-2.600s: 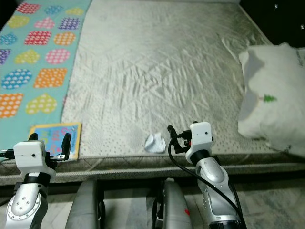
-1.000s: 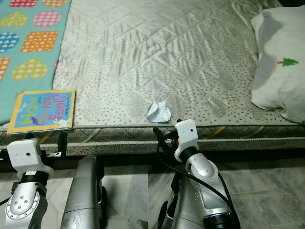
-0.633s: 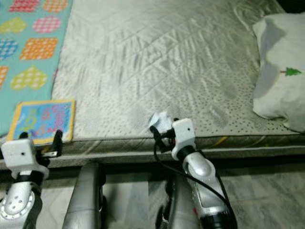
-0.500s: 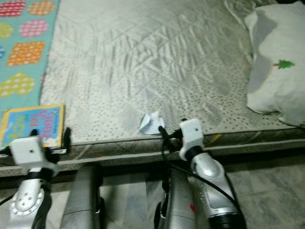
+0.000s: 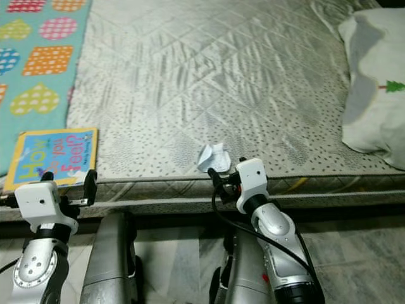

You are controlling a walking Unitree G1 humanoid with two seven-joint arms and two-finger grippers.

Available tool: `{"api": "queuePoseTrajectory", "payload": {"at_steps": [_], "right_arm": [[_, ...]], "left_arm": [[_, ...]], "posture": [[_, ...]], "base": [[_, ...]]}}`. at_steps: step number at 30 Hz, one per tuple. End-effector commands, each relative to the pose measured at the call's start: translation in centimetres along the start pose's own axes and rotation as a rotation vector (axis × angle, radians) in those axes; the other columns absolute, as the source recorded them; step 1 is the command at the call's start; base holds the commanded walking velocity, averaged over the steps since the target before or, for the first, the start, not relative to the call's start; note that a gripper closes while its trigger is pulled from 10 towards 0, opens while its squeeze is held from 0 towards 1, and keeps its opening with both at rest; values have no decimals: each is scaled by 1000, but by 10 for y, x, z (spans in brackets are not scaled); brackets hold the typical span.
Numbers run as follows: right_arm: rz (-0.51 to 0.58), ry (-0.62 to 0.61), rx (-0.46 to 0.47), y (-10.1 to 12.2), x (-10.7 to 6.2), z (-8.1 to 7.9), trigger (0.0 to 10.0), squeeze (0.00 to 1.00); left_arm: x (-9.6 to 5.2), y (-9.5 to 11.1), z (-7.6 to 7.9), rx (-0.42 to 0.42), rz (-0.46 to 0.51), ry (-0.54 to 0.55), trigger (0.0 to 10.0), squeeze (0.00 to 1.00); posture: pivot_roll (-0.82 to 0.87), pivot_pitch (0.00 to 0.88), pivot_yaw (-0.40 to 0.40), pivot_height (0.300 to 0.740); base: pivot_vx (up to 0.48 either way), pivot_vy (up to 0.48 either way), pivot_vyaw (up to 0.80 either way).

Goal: Clean up the room

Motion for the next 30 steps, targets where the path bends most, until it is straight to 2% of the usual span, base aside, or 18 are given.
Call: {"api": "queuePoseTrajectory", "payload": {"at_steps": [1,9,13,16,22,26,30], "right_arm": [[-22,8,14,-7,-3,-1,10000,0],[-40,41,22,-9,11,-12,10000,0],[-62,36,8,-8,32,-22,10000,0],[-59,30,-4,-4,40,-23,10000,0],[-76,-6,-14,-6,47,-18,10000,0],[-108,-54,-61,-11,48,-12,10000,0],[-133,-77,-97,-16,50,-12,10000,0]], "left_arm": [[-3,-4,-2,6,-23,5,10000,0],[-2,-2,0,22,-19,-8,10000,0],[-7,6,-4,49,-9,-8,10000,0],[-11,8,-9,63,-11,1,10000,0],[-16,8,-11,68,-21,9,10000,0],[-16,6,-5,66,-33,-11,10000,0],[-16,6,-4,69,-37,-19,10000,0]], "posture": [[118,280,-44,528],[157,277,-41,528],[191,278,-38,528],[231,281,-35,528],[240,284,-27,528],[240,285,-20,528],[243,283,-13,528]], "base": [[0,0,0],[0,0,0],[0,0,0],[0,0,0],[0,0,0],[0,0,0],[0,0,0]]}}
Point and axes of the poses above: a point about 5 cm out from each wrist's last joint towards the gripper, its own x axis pointing out of the wrist towards the gripper, its own y axis along the axis of the wrist's last joint, z = x × y, the point moved 4 cm from there along x, pointing out of the wrist towards the gripper, and after that the axes turned 13 degrees about -x, right-handed, at the moved point
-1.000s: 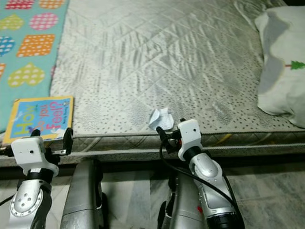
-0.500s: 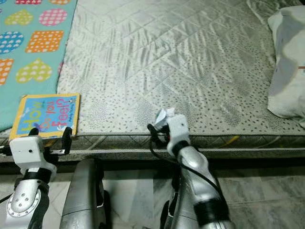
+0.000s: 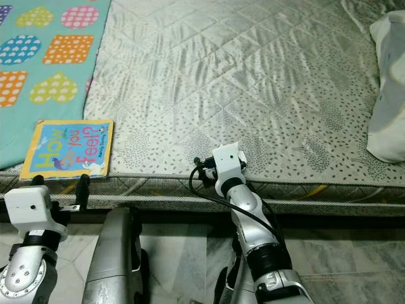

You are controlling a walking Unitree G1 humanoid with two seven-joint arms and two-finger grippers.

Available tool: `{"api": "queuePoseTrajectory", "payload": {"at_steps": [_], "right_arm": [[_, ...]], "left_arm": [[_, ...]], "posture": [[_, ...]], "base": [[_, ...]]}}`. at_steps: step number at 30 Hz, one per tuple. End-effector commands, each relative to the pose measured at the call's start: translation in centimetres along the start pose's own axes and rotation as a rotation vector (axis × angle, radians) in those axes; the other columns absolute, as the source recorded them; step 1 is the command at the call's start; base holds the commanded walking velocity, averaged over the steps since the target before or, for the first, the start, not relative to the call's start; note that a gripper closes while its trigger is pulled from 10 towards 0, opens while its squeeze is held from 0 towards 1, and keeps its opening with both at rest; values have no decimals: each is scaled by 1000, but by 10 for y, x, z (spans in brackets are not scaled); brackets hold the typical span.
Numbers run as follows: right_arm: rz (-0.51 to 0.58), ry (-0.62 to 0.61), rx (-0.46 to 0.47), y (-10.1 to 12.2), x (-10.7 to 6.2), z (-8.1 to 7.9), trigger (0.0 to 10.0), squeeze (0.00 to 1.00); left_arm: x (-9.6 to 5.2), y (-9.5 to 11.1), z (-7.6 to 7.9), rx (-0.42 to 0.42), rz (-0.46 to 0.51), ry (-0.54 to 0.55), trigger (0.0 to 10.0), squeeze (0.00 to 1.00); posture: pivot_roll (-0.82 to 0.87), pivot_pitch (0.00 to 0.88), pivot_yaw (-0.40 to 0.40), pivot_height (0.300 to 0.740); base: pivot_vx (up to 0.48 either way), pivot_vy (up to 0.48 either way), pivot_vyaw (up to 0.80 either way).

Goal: Clean up the room

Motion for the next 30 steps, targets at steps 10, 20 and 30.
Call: {"api": "queuePoseTrajectory", "payload": {"at_steps": [10,20,30], "right_arm": [[-94,-75,-98,-21,2,2,0,0],[-96,-109,-61,-23,4,7,0,0],[-85,-120,-46,-22,5,10,0,0]], "left_arm": [[-3,2,-3,25,-12,-3,10000,0],[-2,2,-2,20,-11,-3,10000,0],[-3,0,22,-90,-27,-126,10000,0]], "posture": [[252,280,-16,528],[246,272,-17,528],[233,269,-22,528]], "base": [[0,0,0],[0,0,0],[0,0,0]]}}
Point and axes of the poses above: a point about 5 cm out from each wrist's last joint towards the gripper, its own x axis pointing out of the wrist towards the gripper, its own y axis along the axis of the wrist's last joint, z = x × y, the point moved 4 cm from there along x, pointing out of the wrist towards the gripper, and after that the axes turned 13 degrees about -x, right-handed, at the moved point
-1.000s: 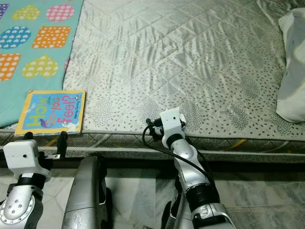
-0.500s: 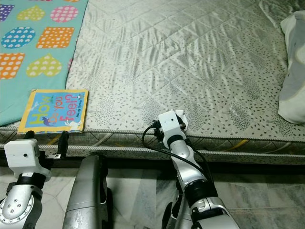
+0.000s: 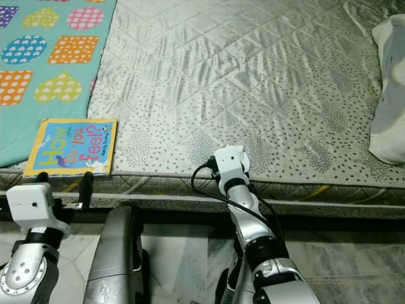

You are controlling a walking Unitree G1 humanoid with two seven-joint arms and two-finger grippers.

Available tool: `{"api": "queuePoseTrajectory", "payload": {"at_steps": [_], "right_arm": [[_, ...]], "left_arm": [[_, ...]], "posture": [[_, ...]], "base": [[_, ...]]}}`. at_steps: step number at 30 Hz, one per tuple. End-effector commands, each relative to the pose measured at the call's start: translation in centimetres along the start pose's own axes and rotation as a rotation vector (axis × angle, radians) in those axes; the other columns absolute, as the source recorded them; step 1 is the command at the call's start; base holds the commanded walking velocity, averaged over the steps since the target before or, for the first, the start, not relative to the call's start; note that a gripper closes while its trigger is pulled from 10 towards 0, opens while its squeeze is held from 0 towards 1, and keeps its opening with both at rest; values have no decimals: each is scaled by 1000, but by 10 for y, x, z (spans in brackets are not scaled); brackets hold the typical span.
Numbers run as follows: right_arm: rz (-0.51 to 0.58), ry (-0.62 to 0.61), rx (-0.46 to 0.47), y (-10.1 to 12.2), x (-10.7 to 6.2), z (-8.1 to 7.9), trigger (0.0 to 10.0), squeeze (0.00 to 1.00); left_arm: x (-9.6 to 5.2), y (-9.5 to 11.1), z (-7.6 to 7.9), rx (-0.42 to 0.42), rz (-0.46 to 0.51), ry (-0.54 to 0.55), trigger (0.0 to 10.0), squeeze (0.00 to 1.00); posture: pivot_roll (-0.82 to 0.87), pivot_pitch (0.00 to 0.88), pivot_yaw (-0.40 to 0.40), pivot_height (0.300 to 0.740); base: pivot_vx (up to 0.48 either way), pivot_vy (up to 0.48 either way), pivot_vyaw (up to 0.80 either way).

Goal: Clean up the room

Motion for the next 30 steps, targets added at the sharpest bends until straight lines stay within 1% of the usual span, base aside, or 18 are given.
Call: {"api": "queuePoseTrajectory", "payload": {"at_steps": [1,2,5,10,12,16,20,26,29,30], "right_arm": [[-22,-1,12,-7,-2,0,0,0],[-18,1,17,-7,-2,-1,0,0],[-12,4,23,-5,-1,-2,0,0],[-2,7,41,-2,-1,-5,0,0],[17,2,61,3,0,-5,0,0],[27,-6,80,6,1,-3,0,0],[48,-21,86,11,3,4,0,0],[84,-62,112,18,4,20,0,0],[104,-77,150,20,2,28,0,0],[118,-78,180,20,0,30,0,0]], "left_arm": [[-4,-1,4,-19,-15,-21,10000,0],[-4,-3,7,-16,-20,-36,10000,0],[-4,-4,8,-16,-24,-44,10000,0],[-2,-5,8,-16,-27,-45,10000,0],[-1,-6,8,-17,-27,-47,10000,0],[2,-11,9,-21,-30,-44,10000,0],[12,-12,13,-32,-13,-47,10000,0],[22,-11,16,-38,6,-55,10000,0],[28,-12,15,-35,15,-56,10000,0],[29,-12,15,-34,18,-55,10000,0]], "posture": [[232,269,-23,528],[231,268,-22,528],[231,268,-23,528],[224,257,-25,528],[222,254,-25,528],[190,212,-28,528],[172,200,-28,528],[143,162,-24,528],[133,144,-23,528],[128,138,-23,528]], "base": [[0,0,0],[0,0,0],[0,0,0],[0,0,0],[0,0,0],[0,0,0],[0,0,0],[0,0,0],[0,0,0],[0,0,0]]}}
Point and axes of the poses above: a point about 5 cm out from each wrist's last joint towards the gripper, its own x axis pointing out of the wrist towards the gripper, its own y axis along the axis of the wrist's last joint, z = x × y, the point moved 4 cm from there along x, pointing out of the wrist towards the gripper, and after that the axes turned 13 degrees about -x, right-handed, at the moved point
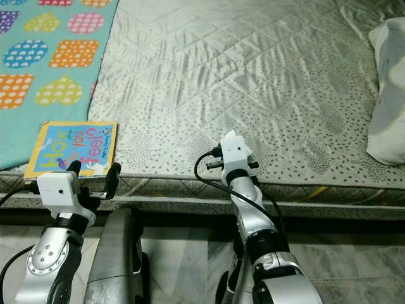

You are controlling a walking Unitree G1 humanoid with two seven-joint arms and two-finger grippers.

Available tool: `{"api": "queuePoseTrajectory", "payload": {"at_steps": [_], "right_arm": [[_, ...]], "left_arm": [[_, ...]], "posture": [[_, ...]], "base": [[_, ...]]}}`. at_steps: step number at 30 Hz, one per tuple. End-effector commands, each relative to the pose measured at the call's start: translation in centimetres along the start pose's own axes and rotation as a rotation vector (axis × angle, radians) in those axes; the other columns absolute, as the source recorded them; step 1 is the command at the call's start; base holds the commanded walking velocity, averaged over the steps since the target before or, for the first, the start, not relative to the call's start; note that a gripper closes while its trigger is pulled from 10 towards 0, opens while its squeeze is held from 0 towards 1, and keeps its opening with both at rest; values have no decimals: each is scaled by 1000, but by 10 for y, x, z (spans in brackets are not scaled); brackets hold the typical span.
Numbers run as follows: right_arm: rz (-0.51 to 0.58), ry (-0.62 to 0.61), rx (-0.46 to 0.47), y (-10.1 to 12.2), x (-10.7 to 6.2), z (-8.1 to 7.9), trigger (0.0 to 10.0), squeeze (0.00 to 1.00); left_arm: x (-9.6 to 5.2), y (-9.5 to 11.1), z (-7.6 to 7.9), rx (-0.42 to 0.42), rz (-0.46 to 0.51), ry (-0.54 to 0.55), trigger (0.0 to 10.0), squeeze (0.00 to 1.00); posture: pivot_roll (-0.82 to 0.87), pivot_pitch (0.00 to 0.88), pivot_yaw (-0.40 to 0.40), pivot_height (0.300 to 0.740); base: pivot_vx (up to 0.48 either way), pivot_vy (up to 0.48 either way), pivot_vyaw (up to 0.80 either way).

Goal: Clean up the room

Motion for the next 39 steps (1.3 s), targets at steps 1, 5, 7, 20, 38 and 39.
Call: {"api": "queuePoseTrajectory", "payload": {"at_steps": [1,5,7,20,38,39], "right_arm": [[3,-12,33,-4,-4,5,0,0],[42,-13,91,-5,-10,11,0,0],[51,-30,118,-4,-12,17,0,0],[149,-63,184,19,-28,48,10000,0],[160,-21,257,37,-24,39,10000,0],[155,-21,257,36,-24,37,10000,0]], "left_arm": [[-2,-4,-5,11,-7,21,10000,0],[4,-4,-7,17,6,26,10000,0],[9,-3,-9,21,16,32,10000,0],[16,5,-33,43,62,101,10000,0],[13,0,-29,49,42,74,10000,0],[12,-3,-30,48,33,80,10000,0]], "posture": [[128,138,-23,528],[121,102,-21,528],[113,78,-17,528],[89,54,-19,528],[104,109,-11,605],[106,109,-11,615]], "base": [[0,0,0],[0,0,0],[0,0,0],[0,0,0],[0,0,0],[0,0,0]]}}
Point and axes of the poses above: a point about 5 cm out from each wrist's last joint towards the gripper, its own x axis pointing out of the wrist towards the gripper, its own y axis along the axis of the wrist's last joint, z = x × y, the point moved 4 cm from there along x, pointing out of the wrist towards the gripper, and after that the axes turned 13 degrees about -x, right-handed, at the moved point
